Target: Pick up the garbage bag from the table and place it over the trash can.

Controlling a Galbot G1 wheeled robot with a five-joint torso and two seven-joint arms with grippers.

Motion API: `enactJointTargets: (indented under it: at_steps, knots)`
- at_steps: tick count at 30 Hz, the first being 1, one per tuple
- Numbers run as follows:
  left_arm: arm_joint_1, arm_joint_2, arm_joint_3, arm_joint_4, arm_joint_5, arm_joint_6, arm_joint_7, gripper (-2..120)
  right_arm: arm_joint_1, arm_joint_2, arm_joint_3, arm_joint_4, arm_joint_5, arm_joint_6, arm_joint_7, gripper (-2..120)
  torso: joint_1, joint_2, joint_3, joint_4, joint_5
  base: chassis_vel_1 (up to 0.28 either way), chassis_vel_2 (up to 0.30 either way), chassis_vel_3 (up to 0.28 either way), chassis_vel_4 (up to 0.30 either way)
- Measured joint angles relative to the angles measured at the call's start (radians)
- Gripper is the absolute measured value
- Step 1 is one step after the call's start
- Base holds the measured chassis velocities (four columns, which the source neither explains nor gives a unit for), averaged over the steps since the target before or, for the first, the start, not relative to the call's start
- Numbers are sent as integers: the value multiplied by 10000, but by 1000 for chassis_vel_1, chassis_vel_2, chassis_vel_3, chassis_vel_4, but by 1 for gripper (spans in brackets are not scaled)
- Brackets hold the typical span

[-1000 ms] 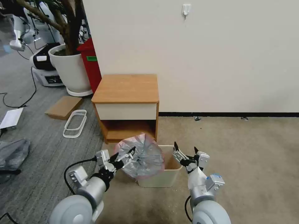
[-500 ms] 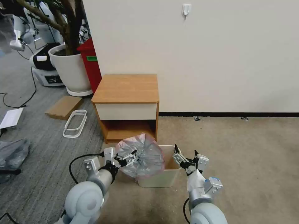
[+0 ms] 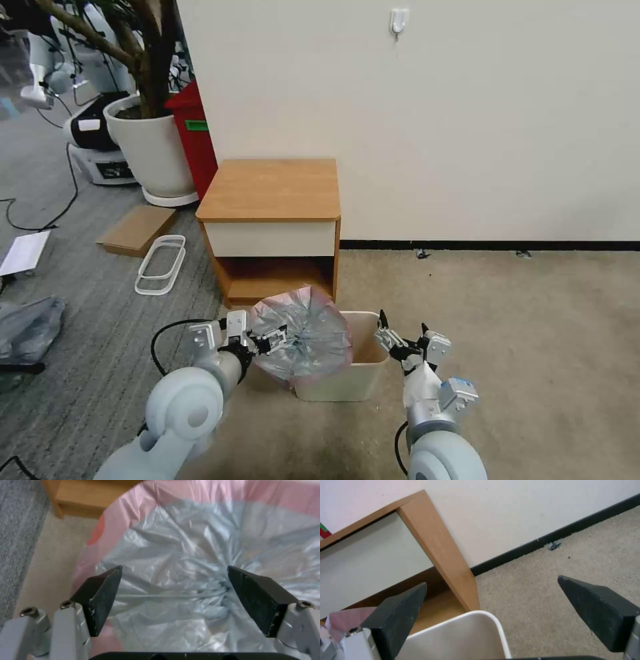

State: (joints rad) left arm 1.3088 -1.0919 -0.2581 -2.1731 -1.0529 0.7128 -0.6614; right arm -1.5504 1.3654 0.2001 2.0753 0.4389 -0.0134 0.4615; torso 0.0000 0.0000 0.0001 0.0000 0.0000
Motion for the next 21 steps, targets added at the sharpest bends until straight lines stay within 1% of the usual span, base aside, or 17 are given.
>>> enactJointTargets:
  at_steps: [8,11,21]
  knots:
    - [-382,33,563,332,-81,104,-370,81,-5,11,56,-115,21,51,27,100,0,0,0,-1,0,0,0,0,0]
    - [-445,36,669,415,-82,177,-542,81,-21,22,79,-144,22,79,38,100,0,0,0,-1,1,0,0,0,0]
    - [-605,-37,991,604,-107,193,-783,81,-18,32,122,-308,23,142,60,100,0,0,0,0,1,0,0,0,0]
